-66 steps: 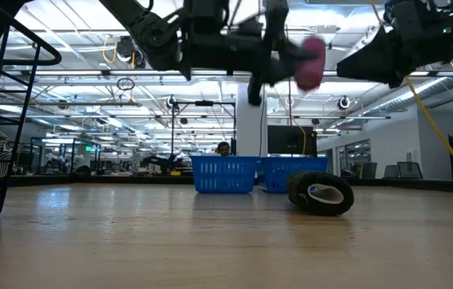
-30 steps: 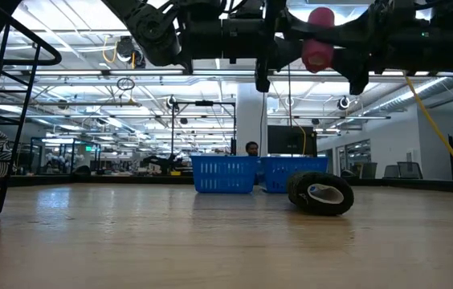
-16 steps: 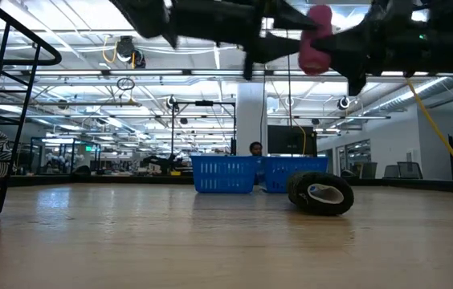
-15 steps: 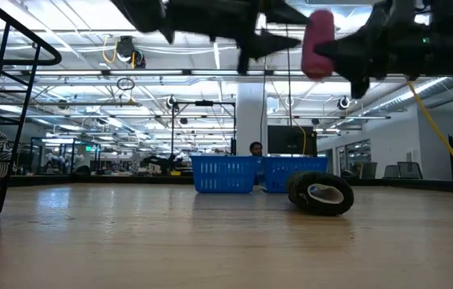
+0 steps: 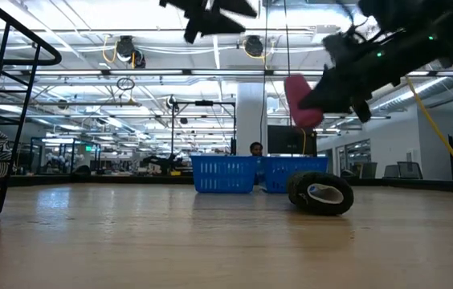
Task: Pick & place medical supplies in basket/bin
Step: Put the pink bandage into the right blue bin
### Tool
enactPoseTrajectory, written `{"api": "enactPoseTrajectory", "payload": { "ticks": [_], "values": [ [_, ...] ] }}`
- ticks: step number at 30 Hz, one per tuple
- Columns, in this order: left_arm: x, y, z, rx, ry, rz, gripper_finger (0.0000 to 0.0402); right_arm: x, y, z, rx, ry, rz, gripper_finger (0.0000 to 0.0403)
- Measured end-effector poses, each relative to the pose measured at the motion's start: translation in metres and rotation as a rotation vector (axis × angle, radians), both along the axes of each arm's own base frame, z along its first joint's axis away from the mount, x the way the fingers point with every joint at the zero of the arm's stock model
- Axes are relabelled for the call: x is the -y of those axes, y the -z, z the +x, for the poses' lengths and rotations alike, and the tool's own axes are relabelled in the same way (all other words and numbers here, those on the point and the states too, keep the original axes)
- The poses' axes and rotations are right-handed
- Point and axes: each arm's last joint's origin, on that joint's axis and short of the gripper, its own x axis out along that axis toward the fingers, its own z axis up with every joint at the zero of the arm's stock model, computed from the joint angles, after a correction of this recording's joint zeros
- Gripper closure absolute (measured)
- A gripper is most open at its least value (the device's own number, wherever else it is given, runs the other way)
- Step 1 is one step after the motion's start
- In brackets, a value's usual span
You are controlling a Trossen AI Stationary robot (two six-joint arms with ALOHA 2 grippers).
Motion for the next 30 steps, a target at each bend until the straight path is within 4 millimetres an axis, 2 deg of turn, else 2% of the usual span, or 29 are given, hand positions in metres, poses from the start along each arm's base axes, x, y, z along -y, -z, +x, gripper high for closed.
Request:
{"api": "enactPoseTrajectory", "payload": {
  "ticks": [3,7,11,17,23,30],
  "values": [
    [0.0,0.011,-0.001,-0.041,-0.059,0.028,0.0188,0.011,-0.001,0.008,-0.122,0.093,0.087,0.0351],
    [-0.002,0.022,-0.004,-0.061,-0.104,0.025,0.0188,0.023,0.007,0.011,-0.127,0.175,0.206,0.0333],
    [-0.005,0.031,-0.005,-0.083,-0.13,0.004,0.0188,0.03,0.017,0.016,-0.141,0.214,0.234,0.0329],
    [-0.006,0.035,-0.007,-0.093,-0.14,0.003,0.0188,0.031,0.033,0.025,-0.185,0.203,0.248,0.034],
    [-0.006,0.036,-0.007,-0.107,-0.14,0.004,0.0188,0.032,0.042,0.029,-0.2,0.207,0.247,0.0303],
    [-0.006,0.038,-0.008,-0.129,-0.141,0.001,0.0188,0.031,0.042,0.028,-0.219,0.199,0.232,0.0274]
  ]
}}
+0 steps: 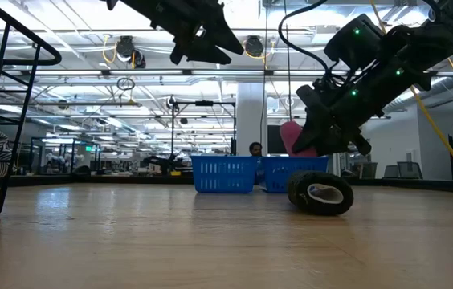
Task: Pick & place medical supplies in basket/bin
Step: Put the pink bandage into the right blue bin
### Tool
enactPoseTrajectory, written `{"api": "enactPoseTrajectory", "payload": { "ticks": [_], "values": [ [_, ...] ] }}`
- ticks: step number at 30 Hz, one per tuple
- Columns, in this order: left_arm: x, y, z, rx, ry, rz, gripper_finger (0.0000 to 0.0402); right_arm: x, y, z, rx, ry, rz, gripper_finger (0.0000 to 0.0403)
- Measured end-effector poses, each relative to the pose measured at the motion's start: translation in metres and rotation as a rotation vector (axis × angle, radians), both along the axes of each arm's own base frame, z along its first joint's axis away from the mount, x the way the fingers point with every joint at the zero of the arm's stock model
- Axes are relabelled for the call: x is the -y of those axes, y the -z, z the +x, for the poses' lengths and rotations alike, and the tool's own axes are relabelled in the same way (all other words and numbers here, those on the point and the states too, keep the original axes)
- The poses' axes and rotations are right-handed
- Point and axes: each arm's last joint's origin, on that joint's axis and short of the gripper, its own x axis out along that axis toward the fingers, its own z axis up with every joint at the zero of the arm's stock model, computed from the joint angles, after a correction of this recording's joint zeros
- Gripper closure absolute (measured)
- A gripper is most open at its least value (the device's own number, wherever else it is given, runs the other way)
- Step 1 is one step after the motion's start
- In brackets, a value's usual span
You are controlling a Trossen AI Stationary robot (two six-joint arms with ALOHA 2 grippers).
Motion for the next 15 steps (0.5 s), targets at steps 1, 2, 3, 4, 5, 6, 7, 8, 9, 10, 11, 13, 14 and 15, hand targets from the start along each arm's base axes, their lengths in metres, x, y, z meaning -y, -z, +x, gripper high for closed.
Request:
{"api": "enactPoseTrajectory", "payload": {
  "ticks": [1,2,3,4,5,6,7,8,9,10,11,13,14,15],
  "values": [
    [0.0,0.0001,0.0,-0.001,0.0,-0.001,0.0188,0.0,-0.0001,0.0,-0.002,-0.004,-0.005,0.0272],
    [0.0,0.0001,0.0,0.0,-0.001,-0.002,0.0188,0.0,-0.0001,0.0,-0.005,-0.007,-0.008,0.0269],
    [0.0,0.0004,-0.0002,-0.004,-0.001,-0.003,0.0188,0.0,0.0002,-0.0002,-0.008,-0.007,-0.009,0.0266],
    [0.0,0.0006,-0.0002,-0.005,-0.001,-0.003,0.0188,0.0,0.0003,-0.0003,-0.011,-0.007,-0.01,0.0264],
    [0.0,0.0006,-0.0002,-0.005,-0.002,-0.005,0.0188,0.0,0.0005,-0.0004,-0.016,-0.009,-0.014,0.0261],
    [0.0,0.0007,-0.0003,-0.005,-0.003,-0.006,0.0188,0.0,0.0006,-0.0005,-0.023,-0.016,-0.022,0.0259],
    [0.0,0.0008,-0.0003,-0.007,-0.003,-0.007,0.0188,0.0,0.0006,-0.0006,-0.028,-0.022,-0.029,0.0256],
    [0.0,0.0009,-0.0004,-0.008,-0.003,-0.007,0.0188,-0.0001,0.0008,-0.0006,-0.032,-0.026,-0.033,0.0253],
    [0.0,0.001,-0.0004,-0.008,-0.004,-0.009,0.0188,-0.0001,0.0009,-0.0008,-0.036,-0.028,-0.035,0.0249],
    [0.0,0.0011,-0.0005,-0.007,-0.005,-0.013,0.0188,-0.0001,0.001,-0.0008,-0.038,-0.029,-0.036,0.0246],
    [0.0,0.0013,-0.0005,-0.008,-0.006,-0.015,0.0188,-0.0001,0.001,-0.0008,-0.038,-0.029,-0.036,0.0242],
    [0.0,0.0012,-0.0005,-0.007,-0.007,-0.017,0.0188,-0.0001,0.0009,-0.0007,-0.04,-0.034,-0.042,0.0233],
    [0.0,0.0012,-0.0005,-0.007,-0.007,-0.017,0.0188,-0.0001,0.0008,-0.0007,-0.04,-0.035,-0.043,0.0228],
    [0.0,0.0012,-0.0005,-0.007,-0.007,-0.017,0.0188,-0.0001,0.0008,-0.0007,-0.04,-0.035,-0.043,0.0222]
  ]
}}
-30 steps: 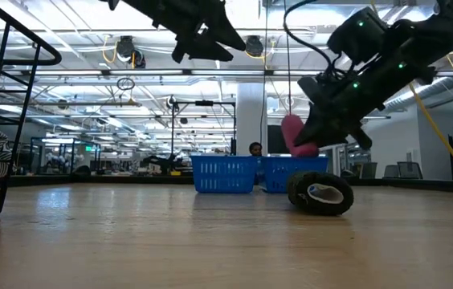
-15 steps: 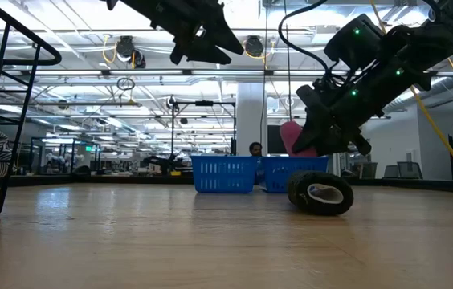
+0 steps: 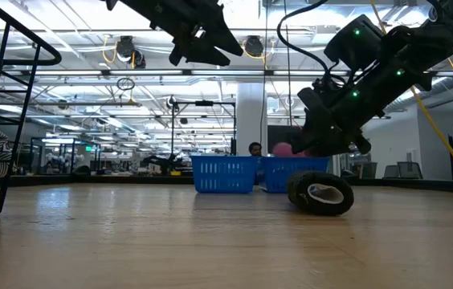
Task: Pick & place medical supplies in basket/bin
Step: Put the pink bandage into the right blue bin, then put the black bandage into the right blue bin
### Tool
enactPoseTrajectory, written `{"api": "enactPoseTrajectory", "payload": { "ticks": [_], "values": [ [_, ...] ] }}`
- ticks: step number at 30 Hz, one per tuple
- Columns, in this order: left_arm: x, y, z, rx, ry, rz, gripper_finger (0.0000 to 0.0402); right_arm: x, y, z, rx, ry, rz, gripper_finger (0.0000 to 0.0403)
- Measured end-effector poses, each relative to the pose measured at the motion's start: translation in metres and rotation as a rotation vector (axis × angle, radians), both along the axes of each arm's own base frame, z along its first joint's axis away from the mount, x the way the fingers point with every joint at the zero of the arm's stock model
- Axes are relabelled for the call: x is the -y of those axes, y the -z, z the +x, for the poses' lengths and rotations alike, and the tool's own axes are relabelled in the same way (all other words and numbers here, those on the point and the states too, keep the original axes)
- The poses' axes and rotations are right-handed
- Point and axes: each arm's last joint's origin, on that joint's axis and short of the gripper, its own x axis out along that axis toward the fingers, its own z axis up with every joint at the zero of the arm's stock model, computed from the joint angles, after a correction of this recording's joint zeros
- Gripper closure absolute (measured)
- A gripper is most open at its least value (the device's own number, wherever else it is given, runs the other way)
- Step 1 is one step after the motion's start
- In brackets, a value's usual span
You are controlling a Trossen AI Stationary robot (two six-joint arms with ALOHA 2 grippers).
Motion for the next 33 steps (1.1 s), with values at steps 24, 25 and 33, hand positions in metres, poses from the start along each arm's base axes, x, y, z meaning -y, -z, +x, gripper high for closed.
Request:
{"api": "enactPoseTrajectory", "payload": {
  "ticks": [24,25,33],
  "values": [
    [0.0,0.001,0.0,-0.007,-0.001,-0.003,0.0188,-0.001,-0.041,0.001,0.161,-0.142,-0.248,0.0201],
    [0.0,0.001,0.0,-0.008,-0.001,-0.003,0.0188,-0.002,-0.042,0.0,0.159,-0.171,-0.254,0.0201],
    [0.0,0.001,0.0,-0.013,0.0,-0.002,0.0188,-0.022,-0.049,0.005,0.268,-0.508,-0.188,0.0202]
  ]
}}
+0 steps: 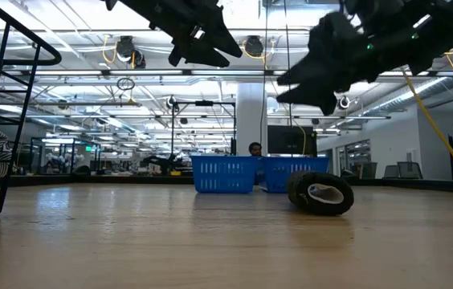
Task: Pick & place medical supplies in basket/bin
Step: Put the black bandage into the right blue bin
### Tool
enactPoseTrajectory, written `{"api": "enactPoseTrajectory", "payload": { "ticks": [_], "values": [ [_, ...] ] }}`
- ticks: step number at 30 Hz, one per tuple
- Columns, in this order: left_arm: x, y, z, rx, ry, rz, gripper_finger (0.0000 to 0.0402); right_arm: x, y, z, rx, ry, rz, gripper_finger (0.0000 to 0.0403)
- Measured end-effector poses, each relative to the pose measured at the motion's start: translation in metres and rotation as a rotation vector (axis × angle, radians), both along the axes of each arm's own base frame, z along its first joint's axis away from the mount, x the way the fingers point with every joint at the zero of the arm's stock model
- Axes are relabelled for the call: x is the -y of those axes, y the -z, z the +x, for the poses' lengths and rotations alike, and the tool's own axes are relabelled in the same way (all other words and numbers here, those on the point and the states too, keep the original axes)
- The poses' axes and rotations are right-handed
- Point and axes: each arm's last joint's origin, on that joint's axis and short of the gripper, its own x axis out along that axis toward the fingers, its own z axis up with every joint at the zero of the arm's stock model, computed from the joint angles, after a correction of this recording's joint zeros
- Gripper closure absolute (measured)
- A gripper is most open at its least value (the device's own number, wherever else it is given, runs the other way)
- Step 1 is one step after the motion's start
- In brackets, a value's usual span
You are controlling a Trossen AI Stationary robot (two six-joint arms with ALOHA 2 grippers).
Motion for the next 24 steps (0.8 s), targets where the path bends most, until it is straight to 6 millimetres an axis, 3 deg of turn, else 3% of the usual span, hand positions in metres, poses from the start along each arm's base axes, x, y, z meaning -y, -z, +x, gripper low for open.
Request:
{"api": "enactPoseTrajectory", "payload": {
  "ticks": [7,13,19,24],
  "values": [
    [0.0,0.0,0.0,0.0,0.0,0.001,0.0188,-0.037,-0.006,0.006,0.117,-0.174,-0.056,0.0202],
    [0.0,0.0,0.0,0.001,-0.001,-0.002,0.0188,-0.073,0.009,0.015,0.135,-0.337,-0.212,0.0201],
    [0.0,0.0,0.0,0.006,-0.004,-0.011,0.0188,-0.099,0.022,0.039,-0.135,-0.501,-0.318,0.0168],
    [0.0,-0.001,0.0,0.02,-0.013,-0.029,0.0188,-0.109,0.036,0.051,-0.396,-0.675,-0.528,0.0136]
  ]
}}
